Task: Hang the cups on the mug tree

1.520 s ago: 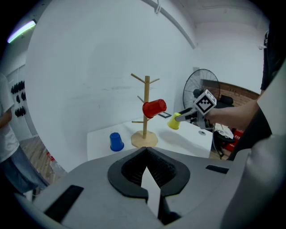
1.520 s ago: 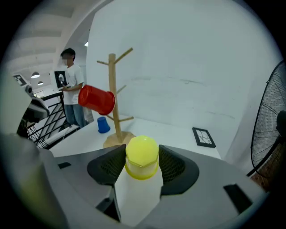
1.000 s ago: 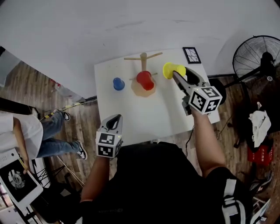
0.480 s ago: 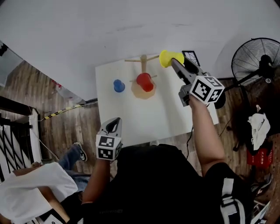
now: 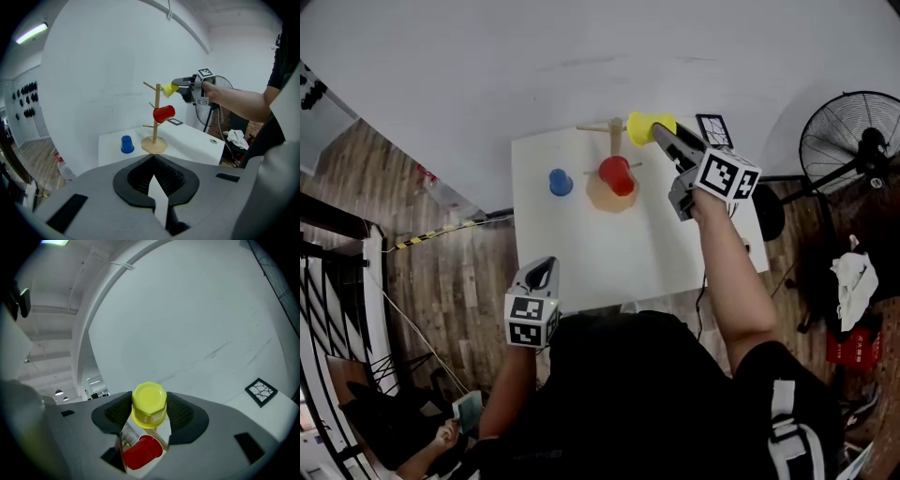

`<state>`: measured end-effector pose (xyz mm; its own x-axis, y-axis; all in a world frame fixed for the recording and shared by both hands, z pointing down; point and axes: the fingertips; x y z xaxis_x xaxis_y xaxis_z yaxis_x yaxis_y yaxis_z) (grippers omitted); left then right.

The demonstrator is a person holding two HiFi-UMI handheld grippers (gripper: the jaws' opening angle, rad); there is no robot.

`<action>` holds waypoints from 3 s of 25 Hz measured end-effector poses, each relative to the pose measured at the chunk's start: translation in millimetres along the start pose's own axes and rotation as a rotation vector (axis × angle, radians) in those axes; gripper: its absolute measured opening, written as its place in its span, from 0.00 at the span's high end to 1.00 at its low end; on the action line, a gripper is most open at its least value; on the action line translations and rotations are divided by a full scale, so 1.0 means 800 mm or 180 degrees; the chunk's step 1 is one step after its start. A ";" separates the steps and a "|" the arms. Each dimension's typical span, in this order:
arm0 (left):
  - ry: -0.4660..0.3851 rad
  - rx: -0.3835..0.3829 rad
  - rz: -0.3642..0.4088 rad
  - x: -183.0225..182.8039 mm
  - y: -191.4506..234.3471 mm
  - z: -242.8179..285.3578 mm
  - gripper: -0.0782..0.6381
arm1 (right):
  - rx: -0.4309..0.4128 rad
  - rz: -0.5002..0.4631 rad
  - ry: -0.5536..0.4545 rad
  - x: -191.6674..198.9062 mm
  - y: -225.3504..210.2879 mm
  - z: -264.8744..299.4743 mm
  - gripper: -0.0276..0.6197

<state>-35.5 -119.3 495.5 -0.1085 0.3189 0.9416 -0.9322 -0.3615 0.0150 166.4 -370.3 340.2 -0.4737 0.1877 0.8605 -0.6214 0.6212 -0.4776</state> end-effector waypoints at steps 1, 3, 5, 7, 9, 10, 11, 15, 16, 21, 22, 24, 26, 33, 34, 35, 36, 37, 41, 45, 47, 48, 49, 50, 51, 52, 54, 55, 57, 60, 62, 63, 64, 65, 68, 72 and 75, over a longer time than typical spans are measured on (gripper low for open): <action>0.0007 -0.0009 -0.0008 0.002 0.001 -0.002 0.87 | 0.0000 0.0033 0.0025 0.005 0.000 0.001 0.60; 0.0020 -0.0025 -0.0018 0.004 0.003 -0.006 0.87 | -0.0006 0.0080 0.0056 0.011 0.000 0.003 0.60; 0.0010 -0.0044 -0.0026 0.004 0.006 -0.009 0.87 | 0.0009 0.0100 0.0068 0.015 -0.001 0.005 0.60; -0.0017 -0.0058 -0.0036 0.002 0.009 -0.010 0.87 | 0.0030 0.0087 0.0095 0.019 -0.003 0.006 0.60; -0.0006 -0.0043 -0.0031 0.004 0.009 -0.011 0.87 | 0.0054 0.0053 0.0149 0.025 -0.005 0.004 0.60; -0.0001 -0.0030 -0.0025 0.005 0.009 -0.011 0.87 | 0.0072 0.0026 0.0180 0.027 -0.007 0.004 0.60; 0.0000 -0.0016 -0.0017 0.004 0.009 -0.011 0.87 | 0.0093 -0.0004 0.0205 0.030 -0.008 0.003 0.60; 0.0001 0.0045 0.0026 0.000 0.009 -0.010 0.87 | 0.0169 -0.0111 0.0228 0.034 -0.012 -0.002 0.60; -0.0002 0.0056 0.0039 -0.001 0.010 -0.009 0.87 | 0.0184 -0.0130 0.0229 0.034 -0.013 -0.004 0.60; 0.0001 0.0114 0.0073 -0.006 0.016 -0.007 0.87 | 0.0254 -0.0185 0.0226 0.037 -0.016 -0.020 0.60; 0.0009 0.0138 0.0089 -0.006 0.017 -0.006 0.87 | 0.0266 -0.0195 0.0221 0.037 -0.015 -0.024 0.60; 0.0008 0.0183 0.0124 -0.008 0.019 -0.004 0.87 | 0.0274 -0.0215 0.0208 0.037 -0.010 -0.031 0.60; -0.0005 0.0228 0.0156 -0.012 0.020 -0.001 0.87 | 0.0252 -0.0263 0.0196 0.037 -0.001 -0.038 0.60; 0.0001 0.0413 0.0203 -0.021 0.025 0.009 0.87 | 0.0189 -0.0418 0.0209 0.062 0.048 -0.080 0.66; -0.0015 0.0439 0.0164 -0.024 0.025 0.011 0.87 | 0.0184 -0.0420 0.0235 0.071 0.055 -0.089 0.68; -0.0040 0.0458 0.0120 -0.027 0.027 0.013 0.87 | 0.0176 -0.0407 0.0267 0.081 0.062 -0.097 0.70; -0.0068 0.0472 0.0083 -0.031 0.028 0.014 0.87 | 0.0166 -0.0390 0.0300 0.091 0.069 -0.105 0.71; -0.0091 0.0482 0.0062 -0.034 0.029 0.015 0.87 | 0.0156 -0.0378 0.0330 0.101 0.076 -0.113 0.72; -0.0131 0.0536 0.0068 -0.040 0.034 0.011 0.87 | 0.0122 -0.0427 0.0352 0.129 0.104 -0.135 0.76; -0.0167 0.0573 0.0099 -0.043 0.042 0.011 0.87 | 0.0103 -0.0510 0.0347 0.154 0.126 -0.146 0.89; -0.0188 0.0580 0.0118 -0.044 0.049 0.015 0.87 | 0.0136 -0.0547 0.0418 0.171 0.132 -0.149 0.93; -0.0197 0.0580 0.0135 -0.045 0.054 0.017 0.87 | 0.0159 -0.0547 0.0453 0.180 0.135 -0.150 0.93; -0.0204 0.0581 0.0158 -0.045 0.059 0.019 0.87 | 0.0174 -0.0534 0.0478 0.187 0.138 -0.150 0.94; -0.0208 0.0584 0.0185 -0.046 0.064 0.023 0.87 | 0.0176 -0.0520 0.0494 0.194 0.142 -0.151 0.94; -0.0215 0.0588 0.0214 -0.047 0.069 0.027 0.87 | 0.0166 -0.0519 0.0506 0.199 0.148 -0.151 0.95; -0.0229 0.0586 0.0243 -0.049 0.074 0.032 0.87 | 0.0146 -0.0538 0.0519 0.203 0.154 -0.152 0.95; -0.0258 0.0577 0.0289 -0.053 0.084 0.042 0.87 | 0.0110 -0.0624 0.0555 0.210 0.165 -0.154 0.95; -0.0253 0.0585 0.0304 -0.054 0.088 0.049 0.86 | 0.0105 -0.0672 0.0574 0.213 0.170 -0.156 0.95; -0.0219 0.0621 0.0347 -0.054 0.095 0.064 0.74 | 0.0132 -0.0733 0.0586 0.217 0.175 -0.161 0.95; -0.0175 0.0629 0.0489 -0.051 0.111 0.090 0.72 | 0.0217 -0.0758 0.0579 0.223 0.180 -0.167 0.95; -0.0127 0.0624 0.0606 -0.046 0.123 0.112 0.70 | 0.0270 -0.0785 0.0582 0.226 0.182 -0.171 0.95; -0.0104 0.0625 0.0656 -0.043 0.129 0.124 0.70 | 0.0295 -0.0801 0.0586 0.227 0.183 -0.174 0.95; -0.0082 0.0630 0.0696 -0.039 0.133 0.136 0.68 | 0.0323 -0.0815 0.0591 0.229 0.183 -0.177 0.95; -0.0066 0.0635 0.0720 -0.036 0.138 0.147 0.67 | 0.0354 -0.0823 0.0595 0.231 0.185 -0.181 0.95; -0.0058 0.0631 0.0653 -0.030 0.151 0.179 0.63 | 0.0441 -0.0829 0.0600 0.233 0.190 -0.191 0.95; 0.0118 0.0627 0.0671 -0.010 0.162 0.221 0.57 | 0.0551 -0.0858 0.0611 0.235 0.191 -0.203 0.95; 0.0347 0.0657 0.0770 0.017 0.167 0.248 0.54 | 0.0635 -0.0865 0.0619 0.235 0.190 -0.210 0.95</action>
<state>-93.4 -337.2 577.3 -0.3647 0.2900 0.8848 -0.7867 -0.6043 -0.1262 87.7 -112.5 459.4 -0.1597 0.1893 0.9689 -0.8261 0.5116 -0.2361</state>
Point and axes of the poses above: the fingertips, and each gripper's own axes: z forward along the fingers, y to its left, x out of its underside, and after that the axes turned 15 degrees about -y, right-handed
